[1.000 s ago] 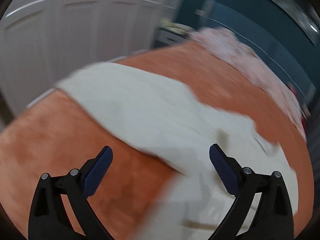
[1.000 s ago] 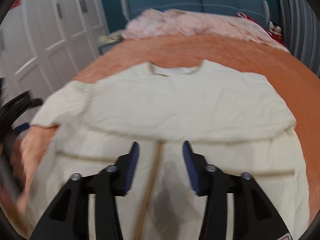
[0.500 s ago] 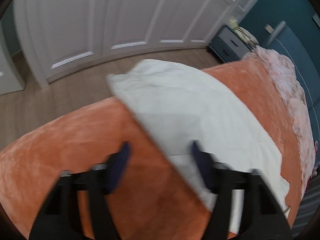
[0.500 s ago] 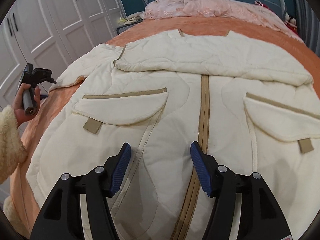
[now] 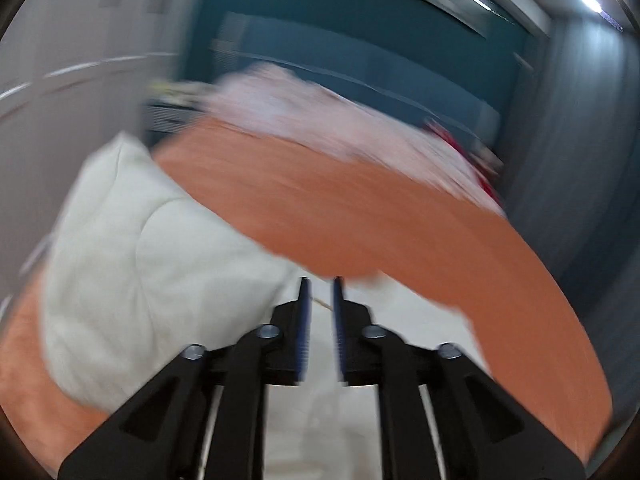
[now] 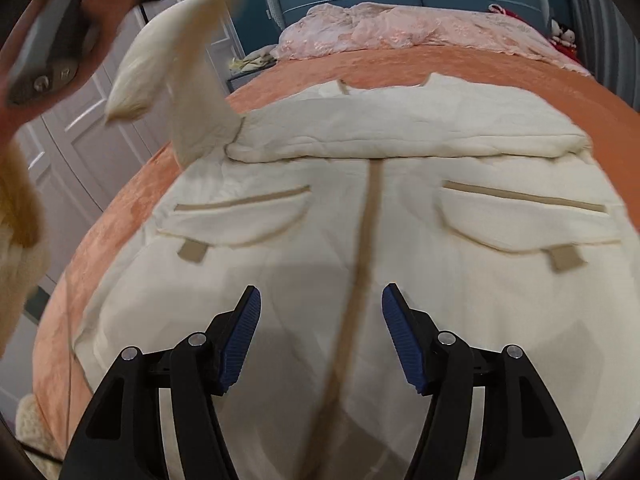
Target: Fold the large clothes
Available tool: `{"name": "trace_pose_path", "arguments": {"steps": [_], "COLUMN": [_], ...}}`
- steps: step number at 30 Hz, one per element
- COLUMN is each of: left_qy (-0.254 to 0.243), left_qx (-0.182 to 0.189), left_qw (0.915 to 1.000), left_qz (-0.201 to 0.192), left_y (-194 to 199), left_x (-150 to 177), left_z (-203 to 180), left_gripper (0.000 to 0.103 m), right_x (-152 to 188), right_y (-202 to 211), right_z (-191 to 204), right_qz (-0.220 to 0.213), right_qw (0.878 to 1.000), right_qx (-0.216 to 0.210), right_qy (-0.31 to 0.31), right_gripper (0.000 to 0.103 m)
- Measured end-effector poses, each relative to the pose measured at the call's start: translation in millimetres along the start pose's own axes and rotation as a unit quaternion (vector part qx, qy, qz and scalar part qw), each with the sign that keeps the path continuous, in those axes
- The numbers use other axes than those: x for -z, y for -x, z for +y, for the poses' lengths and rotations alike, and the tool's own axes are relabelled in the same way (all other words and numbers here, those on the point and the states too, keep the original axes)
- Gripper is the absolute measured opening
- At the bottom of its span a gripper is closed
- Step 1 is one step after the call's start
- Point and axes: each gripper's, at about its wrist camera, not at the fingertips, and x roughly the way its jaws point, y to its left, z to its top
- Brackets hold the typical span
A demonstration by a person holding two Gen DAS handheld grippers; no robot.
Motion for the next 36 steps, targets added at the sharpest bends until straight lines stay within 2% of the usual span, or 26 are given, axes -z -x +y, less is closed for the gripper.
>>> {"name": "trace_pose_path", "arguments": {"steps": [1,2,3,5,8,11,13,16,19,23,26,28,29,30,34,36], "left_qy": [-0.011,-0.018,-0.019,-0.012,0.03,0.093,0.143,0.178,0.196,0.212,0.265,0.315,0.338,0.369,0.422,0.443], "left_qx": [0.008,0.013,0.014,0.016,0.01,-0.022,-0.046,-0.087,-0.123,-0.164,-0.143,-0.11,-0.09,-0.071,-0.022,0.003], "left_qw": [0.9998,0.9993,0.9988,0.9967,0.9947,0.9917,0.9866,0.9785,0.9704,0.9571,0.9447,0.9329,0.9272,0.9177,0.8985,0.8893], "left_qz": [0.014,0.03,0.043,0.079,0.097,0.086,0.064,0.055,0.07,0.11,0.131,0.135,0.133,0.13,0.119,0.112], "left_y": [-6,-13,-19,-26,-20,-4,14,17,8,-15,-22,-24,-24,-26,-30,-30], "left_x": [15,33,55,89,110,108,97,85,91,103,122,128,130,131,128,125], "left_z": [-20,-39,-53,-59,-25,33,77,123,157,184,214,229,232,239,247,247], "left_gripper": [0.07,0.084,0.089,0.089,0.089,0.089,0.089,0.088,0.088,0.085,0.084,0.084,0.084,0.084,0.084,0.084], "right_x": [1,3,4,5,3,-8,-24,-49,-79,-100,-101,-103,-103,-105,-109,-116], "right_y": [4,11,17,30,43,48,45,38,20,-20,-51,-72,-78,-84,-102,-111], "right_z": [-4,-11,-17,-35,-58,-69,-68,-57,-27,22,48,60,64,67,79,85], "right_qz": [0.0,-0.002,-0.004,-0.011,-0.021,-0.038,-0.052,-0.07,-0.088,-0.094,-0.085,-0.076,-0.072,-0.071,-0.069,-0.07], "right_qw": [1.0,1.0,1.0,0.999,0.999,0.997,0.996,0.995,0.988,0.963,0.941,0.93,0.927,0.926,0.921,0.924], "right_qx": [0.005,0.012,0.019,0.032,0.045,0.063,0.067,0.057,0.057,0.074,0.087,0.088,0.091,0.091,0.09,0.088], "right_qy": [0.002,0.004,0.005,-0.003,-0.02,-0.011,0.008,0.036,0.112,0.243,0.317,0.349,0.355,0.36,0.372,0.366], "right_gripper": [0.065,0.066,0.066,0.068,0.069,0.069,0.069,0.069,0.069,0.069,0.068,0.068,0.068,0.068,0.064,0.057]}}
